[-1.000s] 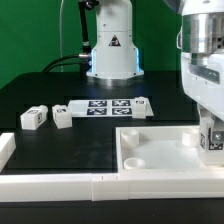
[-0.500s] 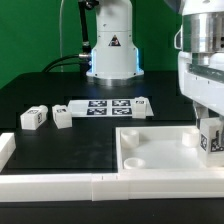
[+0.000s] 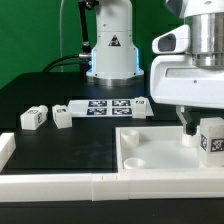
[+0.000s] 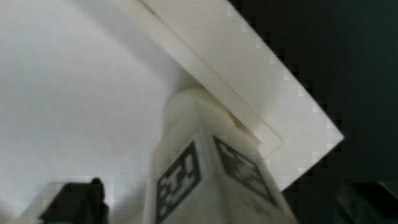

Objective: Assemble one leg

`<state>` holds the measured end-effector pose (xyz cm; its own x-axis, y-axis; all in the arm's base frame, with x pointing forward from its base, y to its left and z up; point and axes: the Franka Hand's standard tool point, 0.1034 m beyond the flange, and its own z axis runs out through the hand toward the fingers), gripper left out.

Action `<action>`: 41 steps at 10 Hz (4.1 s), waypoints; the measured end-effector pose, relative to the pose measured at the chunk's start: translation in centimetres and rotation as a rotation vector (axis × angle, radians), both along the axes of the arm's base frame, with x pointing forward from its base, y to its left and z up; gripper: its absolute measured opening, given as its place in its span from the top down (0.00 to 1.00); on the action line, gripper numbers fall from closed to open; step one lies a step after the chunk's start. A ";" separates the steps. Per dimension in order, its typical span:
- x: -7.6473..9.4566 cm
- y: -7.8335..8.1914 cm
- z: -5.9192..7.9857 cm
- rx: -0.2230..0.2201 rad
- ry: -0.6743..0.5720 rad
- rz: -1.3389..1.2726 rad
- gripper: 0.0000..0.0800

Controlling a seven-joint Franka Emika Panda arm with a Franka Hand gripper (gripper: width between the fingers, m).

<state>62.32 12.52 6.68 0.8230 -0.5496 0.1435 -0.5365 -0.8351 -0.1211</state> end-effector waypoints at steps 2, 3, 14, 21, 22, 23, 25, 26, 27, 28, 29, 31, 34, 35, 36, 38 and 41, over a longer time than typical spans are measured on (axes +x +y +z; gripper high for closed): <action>0.0 0.2 0.0 -0.049 -0.008 0.219 0.19; 0.2 0.0 0.1 -0.088 -0.009 0.367 0.19; 0.2 -0.5 0.2 -0.040 -0.001 -0.008 0.64; 0.0 -0.4 0.2 0.129 0.019 -0.904 0.63; 0.0 -0.4 0.2 0.145 0.019 -0.969 0.63; 0.0 -0.4 0.2 0.147 0.017 -0.975 0.63; 0.0 -0.4 0.2 0.136 0.017 -0.916 0.52; 0.0 -0.4 0.2 0.136 0.018 -0.916 0.35; 0.0 -0.4 0.2 0.121 0.016 -0.834 0.35; 0.0 -0.4 0.3 0.095 0.013 -0.695 0.22; 0.0 -0.4 0.4 0.063 0.010 -0.522 0.20; -0.1 -0.2 0.4 0.017 0.010 -0.269 0.19; -0.2 -0.2 0.2 -0.062 0.010 0.137 0.19; -0.2 -0.2 0.2 -0.096 0.012 0.289 0.19; -0.2 -0.3 0.2 -0.121 0.015 0.401 0.19; -0.2 -0.5 0.2 -0.187 0.027 0.622 0.19; -0.2 -0.6 0.2 -0.195 0.028 0.641 0.48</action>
Offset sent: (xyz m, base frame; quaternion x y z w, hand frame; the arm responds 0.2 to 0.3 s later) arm 0.0056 -0.0073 0.0056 -0.0340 0.0158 -0.2623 0.9643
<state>62.15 11.88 6.85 0.9829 0.0830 0.1646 0.0722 -0.9949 0.0707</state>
